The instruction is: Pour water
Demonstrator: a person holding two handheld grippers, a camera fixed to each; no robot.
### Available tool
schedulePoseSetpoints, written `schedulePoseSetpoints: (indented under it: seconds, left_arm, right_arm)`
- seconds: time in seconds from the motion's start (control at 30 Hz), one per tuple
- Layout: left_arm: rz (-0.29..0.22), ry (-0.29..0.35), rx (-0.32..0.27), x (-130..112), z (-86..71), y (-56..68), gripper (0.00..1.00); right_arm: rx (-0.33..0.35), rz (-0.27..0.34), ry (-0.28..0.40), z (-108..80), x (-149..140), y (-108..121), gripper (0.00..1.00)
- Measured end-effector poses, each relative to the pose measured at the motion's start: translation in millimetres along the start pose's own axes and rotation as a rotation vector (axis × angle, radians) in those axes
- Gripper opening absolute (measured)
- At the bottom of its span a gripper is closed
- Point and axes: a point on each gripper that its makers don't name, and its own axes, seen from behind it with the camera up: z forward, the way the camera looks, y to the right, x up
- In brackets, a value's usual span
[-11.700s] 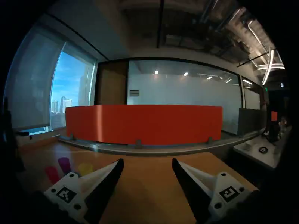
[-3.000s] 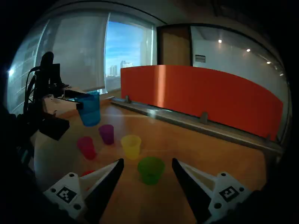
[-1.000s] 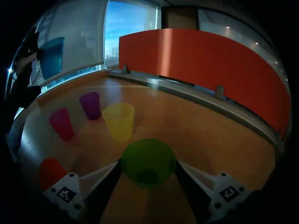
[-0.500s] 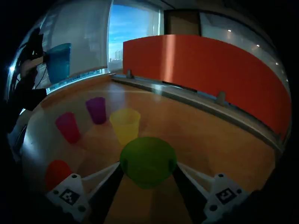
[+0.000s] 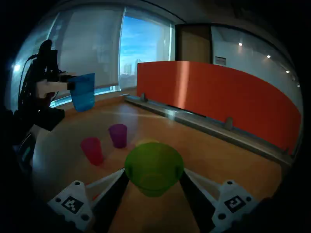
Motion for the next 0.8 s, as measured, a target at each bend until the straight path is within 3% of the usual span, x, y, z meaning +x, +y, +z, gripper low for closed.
schedulePoseSetpoints:
  seconds: [0.4, 0.8]
  left_arm:
    - [-0.003, 0.025, 0.010, 6.5, -13.8, -1.7, 0.87]
    - [0.005, 0.027, 0.016, 6.8, -23.4, -1.5, 0.87]
  right_arm:
    - [0.026, -0.041, 0.107, -31.9, 40.3, -33.5, 0.89]
    - [0.042, -0.068, 0.177, -46.9, 64.2, -57.7, 0.90]
